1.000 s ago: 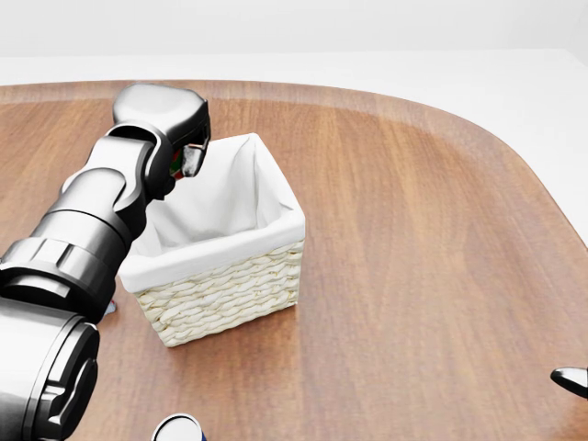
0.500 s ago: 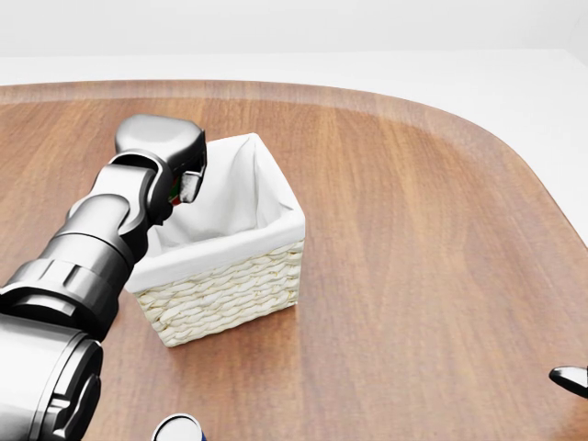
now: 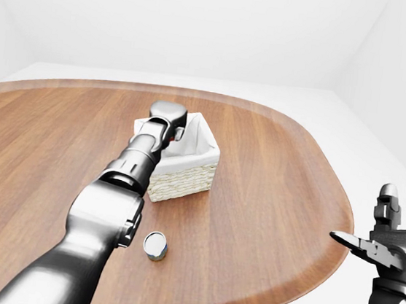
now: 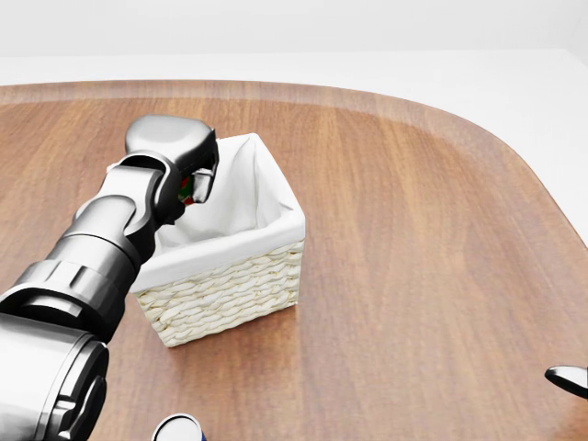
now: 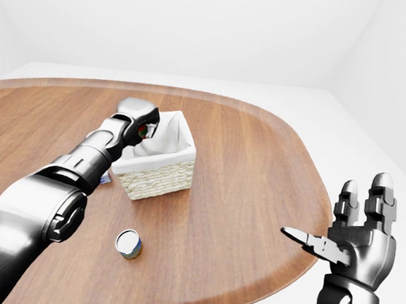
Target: Pick up the tomato sauce, and put it in the basket.
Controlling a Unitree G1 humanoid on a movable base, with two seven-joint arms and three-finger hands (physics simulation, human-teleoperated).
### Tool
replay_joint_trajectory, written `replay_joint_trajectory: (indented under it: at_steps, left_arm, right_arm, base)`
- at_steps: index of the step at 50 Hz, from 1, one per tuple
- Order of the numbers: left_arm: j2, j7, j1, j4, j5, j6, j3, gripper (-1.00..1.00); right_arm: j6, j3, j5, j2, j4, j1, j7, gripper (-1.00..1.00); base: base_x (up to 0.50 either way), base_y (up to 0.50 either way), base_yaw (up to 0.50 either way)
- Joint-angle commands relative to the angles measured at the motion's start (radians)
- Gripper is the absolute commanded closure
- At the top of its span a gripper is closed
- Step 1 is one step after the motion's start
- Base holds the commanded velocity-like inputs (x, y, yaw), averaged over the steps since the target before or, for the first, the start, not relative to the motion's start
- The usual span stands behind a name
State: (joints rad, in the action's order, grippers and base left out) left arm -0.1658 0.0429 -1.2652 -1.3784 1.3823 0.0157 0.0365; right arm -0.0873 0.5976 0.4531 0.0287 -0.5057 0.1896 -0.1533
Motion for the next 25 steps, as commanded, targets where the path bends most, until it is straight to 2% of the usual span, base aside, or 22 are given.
replay_joint_trajectory:
  at_steps: [1,2,25]
  left_arm:
    - [0.004,0.033,-0.003,0.007,-0.016,-0.003,0.013,-0.18]
    - [0.003,0.031,0.000,0.006,-0.016,-0.003,0.012,-1.00]
    - [0.003,0.030,0.003,0.007,-0.008,-0.005,0.011,-1.00]
  right_arm:
    - [0.000,-0.003,-0.001,0.001,0.005,-0.001,0.000,-1.00]
    - [0.000,-0.003,-0.001,0.001,0.006,-0.001,0.000,-1.00]
    - [0.000,-0.004,-0.001,0.000,0.003,0.001,0.001,-1.00]
  base:
    - [0.00,0.00,0.00]
    - [0.00,0.00,0.00]
    - [0.00,0.00,0.00]
